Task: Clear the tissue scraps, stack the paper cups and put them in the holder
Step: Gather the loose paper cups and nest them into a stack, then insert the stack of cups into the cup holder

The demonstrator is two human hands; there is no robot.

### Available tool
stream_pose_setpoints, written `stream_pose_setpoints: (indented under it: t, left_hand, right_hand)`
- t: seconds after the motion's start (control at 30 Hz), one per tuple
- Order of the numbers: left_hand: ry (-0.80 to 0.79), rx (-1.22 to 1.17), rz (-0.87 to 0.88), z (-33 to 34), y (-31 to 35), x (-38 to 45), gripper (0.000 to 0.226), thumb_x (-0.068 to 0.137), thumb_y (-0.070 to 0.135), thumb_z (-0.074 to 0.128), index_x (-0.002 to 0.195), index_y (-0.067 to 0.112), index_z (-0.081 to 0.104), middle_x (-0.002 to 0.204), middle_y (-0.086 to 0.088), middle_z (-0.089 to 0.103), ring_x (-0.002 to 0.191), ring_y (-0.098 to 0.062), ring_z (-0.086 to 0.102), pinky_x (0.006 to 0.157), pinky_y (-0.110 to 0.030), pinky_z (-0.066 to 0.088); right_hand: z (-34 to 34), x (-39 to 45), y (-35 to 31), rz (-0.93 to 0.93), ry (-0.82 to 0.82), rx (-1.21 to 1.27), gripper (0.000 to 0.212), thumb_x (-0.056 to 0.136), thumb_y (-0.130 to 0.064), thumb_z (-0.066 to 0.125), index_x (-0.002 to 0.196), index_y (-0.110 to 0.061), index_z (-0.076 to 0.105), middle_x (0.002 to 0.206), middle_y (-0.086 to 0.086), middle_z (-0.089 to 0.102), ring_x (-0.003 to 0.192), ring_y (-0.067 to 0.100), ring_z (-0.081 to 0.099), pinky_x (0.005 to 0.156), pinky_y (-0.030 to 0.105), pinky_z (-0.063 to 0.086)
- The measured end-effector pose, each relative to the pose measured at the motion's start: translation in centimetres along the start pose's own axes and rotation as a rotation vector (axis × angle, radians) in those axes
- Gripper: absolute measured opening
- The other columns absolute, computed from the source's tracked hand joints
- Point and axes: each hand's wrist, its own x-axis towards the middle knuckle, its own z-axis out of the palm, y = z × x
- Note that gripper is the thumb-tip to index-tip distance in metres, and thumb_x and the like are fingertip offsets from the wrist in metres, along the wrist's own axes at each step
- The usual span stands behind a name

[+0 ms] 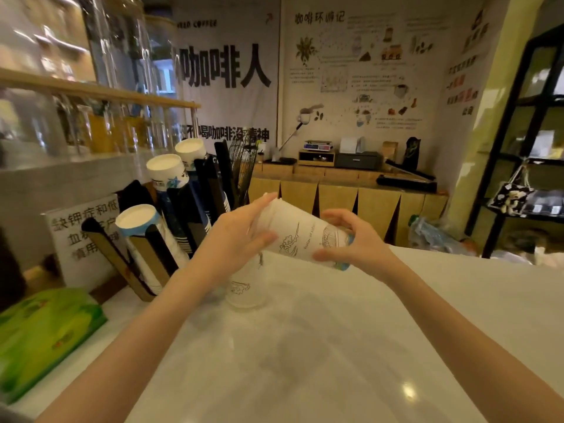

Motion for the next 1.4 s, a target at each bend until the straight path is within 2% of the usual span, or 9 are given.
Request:
stream_pose_setpoints:
  t: [0.2, 0.33, 0.4, 0.57, 0.67, 0.87, 1.0, 1.2, 1.4]
  left_hand:
    - [0.018, 0.034, -0.186, -0.3, -2.6, 0.6, 0.077, 0.078, 0.029, 0.066, 0.14, 0.031, 0.021, 0.126, -0.005, 0.057, 0.106, -0.018, 0.055, 0.093, -0.036, 0.046]
    - [0.047, -0.097, -0.31, 0.5, -4.1, 1.3, 0.075, 0.075, 0.035, 0.067, 0.138, 0.031, 0.025, 0.122, -0.008, 0.06, 0.107, -0.024, 0.058, 0.091, -0.036, 0.048]
    - [0.074, -0.165, -0.365, 1.0, -4.7, 1.6, 0.073, 0.074, 0.038, 0.068, 0.136, 0.03, 0.03, 0.117, -0.01, 0.063, 0.106, -0.025, 0.059, 0.088, -0.034, 0.048]
    - [0.126, -0.262, -0.498, 2.6, -6.5, 0.7, 0.069, 0.07, 0.043, 0.07, 0.129, 0.03, 0.038, 0.122, 0.001, 0.061, 0.098, -0.013, 0.056, 0.081, -0.026, 0.045]
    - [0.096, -0.298, -0.578, 3.7, -7.6, -0.4, 0.066, 0.069, 0.045, 0.07, 0.126, 0.031, 0.041, 0.123, 0.002, 0.061, 0.102, -0.016, 0.057, 0.088, -0.036, 0.05]
    - [0.065, -0.368, -0.713, 6.1, -9.2, -2.5, 0.087, 0.059, 0.059, 0.071, 0.131, 0.03, 0.033, 0.123, -0.002, 0.062, 0.109, -0.022, 0.059, 0.094, -0.047, 0.05]
    - [0.014, -0.296, -0.719, 7.1, -10.2, -3.3, 0.087, 0.06, 0.061, 0.068, 0.132, 0.028, 0.033, 0.125, 0.0, 0.061, 0.112, -0.021, 0.058, 0.095, -0.044, 0.049]
    - [-0.144, 0.018, -0.663, 7.2, -11.5, -3.1, 0.076, 0.065, 0.063, 0.062, 0.127, 0.027, 0.037, 0.119, 0.003, 0.064, 0.102, -0.018, 0.061, 0.079, -0.037, 0.053]
    - [-0.16, 0.02, -0.677, 7.5, -11.9, -3.3, 0.074, 0.066, 0.06, 0.064, 0.125, 0.024, 0.038, 0.114, 0.0, 0.064, 0.1, -0.02, 0.059, 0.072, -0.032, 0.048]
  right_hand:
    - [-0.2, 4.8, -3.7, -0.144, 0.082, 0.01, 0.079, 0.059, -0.018, 0.082, 0.126, -0.026, 0.04, 0.113, -0.004, 0.05, 0.096, 0.014, 0.06, 0.068, 0.028, 0.06]
    - [0.9, 7.5, -6.0, -0.254, 0.152, 0.015, 0.088, 0.062, -0.022, 0.081, 0.134, -0.025, 0.031, 0.118, -0.006, 0.042, 0.091, 0.002, 0.054, 0.065, 0.013, 0.054]
    - [1.7, 8.7, -6.7, -0.284, 0.162, 0.025, 0.092, 0.062, -0.023, 0.082, 0.136, -0.025, 0.028, 0.12, -0.004, 0.043, 0.097, 0.007, 0.055, 0.073, 0.017, 0.054]
    - [4.2, 10.9, -6.4, -0.288, 0.068, -0.039, 0.09, 0.062, -0.026, 0.082, 0.135, -0.024, 0.029, 0.135, 0.007, 0.046, 0.112, 0.018, 0.052, 0.09, 0.031, 0.048]
    - [5.7, 11.4, -5.0, -0.256, 0.006, -0.058, 0.092, 0.061, -0.029, 0.082, 0.136, -0.024, 0.029, 0.135, 0.006, 0.047, 0.11, 0.016, 0.05, 0.087, 0.029, 0.045]
    - [8.0, 11.7, -2.6, -0.218, -0.064, -0.082, 0.095, 0.058, -0.032, 0.083, 0.136, -0.024, 0.03, 0.124, 0.003, 0.051, 0.104, 0.017, 0.055, 0.086, 0.035, 0.053]
    - [9.3, 11.7, -1.2, -0.209, -0.109, -0.135, 0.097, 0.056, -0.037, 0.083, 0.135, -0.025, 0.029, 0.129, 0.007, 0.051, 0.111, 0.022, 0.055, 0.091, 0.045, 0.052]
    - [10.7, 11.2, 0.1, -0.207, -0.163, -0.2, 0.098, 0.058, -0.036, 0.083, 0.137, -0.025, 0.026, 0.135, 0.008, 0.048, 0.117, 0.02, 0.052, 0.093, 0.038, 0.051]
    - [11.5, 10.4, 1.3, -0.157, -0.131, -0.167, 0.094, 0.057, -0.039, 0.082, 0.135, -0.027, 0.03, 0.131, 0.001, 0.053, 0.109, 0.015, 0.055, 0.09, 0.043, 0.053]
